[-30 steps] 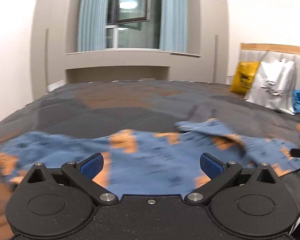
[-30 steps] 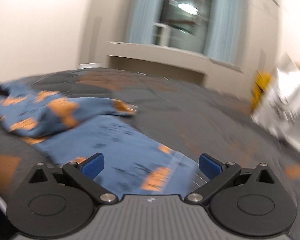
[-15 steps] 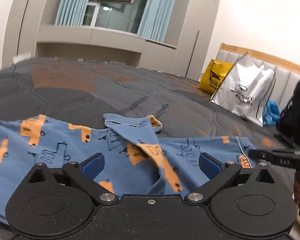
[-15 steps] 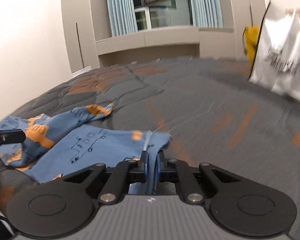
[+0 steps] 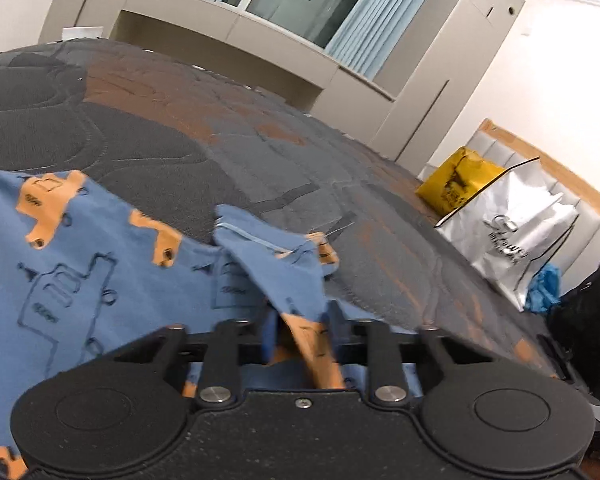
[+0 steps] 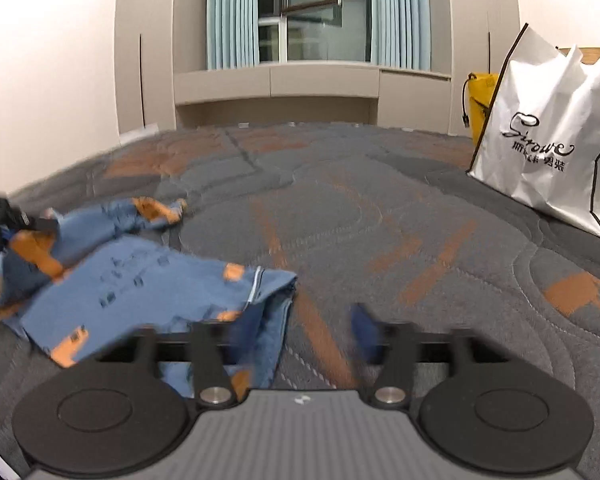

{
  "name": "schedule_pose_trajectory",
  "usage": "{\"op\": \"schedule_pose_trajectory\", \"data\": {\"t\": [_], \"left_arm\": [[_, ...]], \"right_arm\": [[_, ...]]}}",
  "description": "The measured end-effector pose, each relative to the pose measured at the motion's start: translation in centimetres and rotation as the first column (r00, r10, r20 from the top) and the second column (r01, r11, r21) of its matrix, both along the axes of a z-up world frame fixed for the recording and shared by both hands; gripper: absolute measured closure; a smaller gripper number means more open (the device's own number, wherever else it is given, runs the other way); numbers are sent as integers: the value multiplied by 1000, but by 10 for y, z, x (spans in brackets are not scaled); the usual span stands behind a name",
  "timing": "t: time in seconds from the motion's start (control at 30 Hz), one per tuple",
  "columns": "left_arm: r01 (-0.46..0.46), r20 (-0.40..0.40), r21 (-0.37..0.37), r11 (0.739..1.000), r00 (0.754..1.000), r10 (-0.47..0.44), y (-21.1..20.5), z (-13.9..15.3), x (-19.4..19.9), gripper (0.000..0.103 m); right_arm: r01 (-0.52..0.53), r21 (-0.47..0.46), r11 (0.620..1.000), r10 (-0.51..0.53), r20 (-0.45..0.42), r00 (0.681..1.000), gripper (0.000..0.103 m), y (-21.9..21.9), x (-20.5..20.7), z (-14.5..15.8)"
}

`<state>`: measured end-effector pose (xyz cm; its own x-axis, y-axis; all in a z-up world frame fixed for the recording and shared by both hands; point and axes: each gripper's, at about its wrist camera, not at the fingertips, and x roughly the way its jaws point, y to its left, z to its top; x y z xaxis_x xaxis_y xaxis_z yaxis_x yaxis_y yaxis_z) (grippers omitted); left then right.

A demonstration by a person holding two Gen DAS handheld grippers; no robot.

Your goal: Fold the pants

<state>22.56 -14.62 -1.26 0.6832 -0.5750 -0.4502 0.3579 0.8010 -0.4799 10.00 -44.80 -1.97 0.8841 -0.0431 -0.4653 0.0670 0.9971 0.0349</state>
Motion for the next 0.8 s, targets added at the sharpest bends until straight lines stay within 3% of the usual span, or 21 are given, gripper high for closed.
{"op": "schedule_pose_trajectory", "data": {"t": [0.03, 0.17, 0.27, 0.33, 0.37, 0.43, 0.53, 0.57, 0.6, 0.67, 0.77, 0.8], "left_arm": [[16, 15, -2, 1000, 1000, -16, -4, 3, -1, 100], [115, 124, 46, 992, 985, -120, -27, 21, -11, 103], [235, 239, 172, 957, 932, -272, -55, 31, -30, 103], [318, 291, 306, 897, 866, -406, -74, 30, -48, 102], [359, 299, 392, 847, 821, -486, -84, 26, -60, 101], [408, 271, 519, 751, 755, -597, -98, 12, -77, 93], [412, 243, 628, 661, 703, -668, -107, -8, -96, 75], [398, 246, 651, 646, 694, -676, -107, -12, -102, 72], [375, 265, 665, 646, 690, -674, -106, -15, -107, 70], [381, 272, 646, 661, 694, -667, -101, -13, -113, 55], [379, 292, 559, 738, 743, -602, -83, -7, -116, 37], [359, 300, 539, 762, 764, -572, -77, -5, -117, 35]], "right_arm": [[-5, 9, 1000, 5, 12, 1000, 36, -1, 0, 3], [2, 6, 1000, -2, 37, 999, 24, -2, -3, 10], [17, 2, 1000, -17, 28, 999, 22, -3, -7, 8], [39, 2, 999, -39, 17, 999, 19, -6, -10, 5], [45, 9, 999, -46, 13, 999, 18, -10, -11, 3], [61, 19, 998, -61, 8, 998, 18, -15, -15, 2], [70, 23, 997, -70, 10, 998, 13, -21, -19, 3], [63, 29, 998, -64, 14, 998, 12, -23, -19, 4], [49, 37, 998, -50, 17, 999, 10, -23, -19, 6], [1, 37, 999, -1, 20, 1000, 10, -21, -12, 12], [-103, 8, 995, 102, 25, 994, 10, -4, 4, 26], [-139, -2, 990, 139, 27, 990, 10, 4, 10, 30]]}}
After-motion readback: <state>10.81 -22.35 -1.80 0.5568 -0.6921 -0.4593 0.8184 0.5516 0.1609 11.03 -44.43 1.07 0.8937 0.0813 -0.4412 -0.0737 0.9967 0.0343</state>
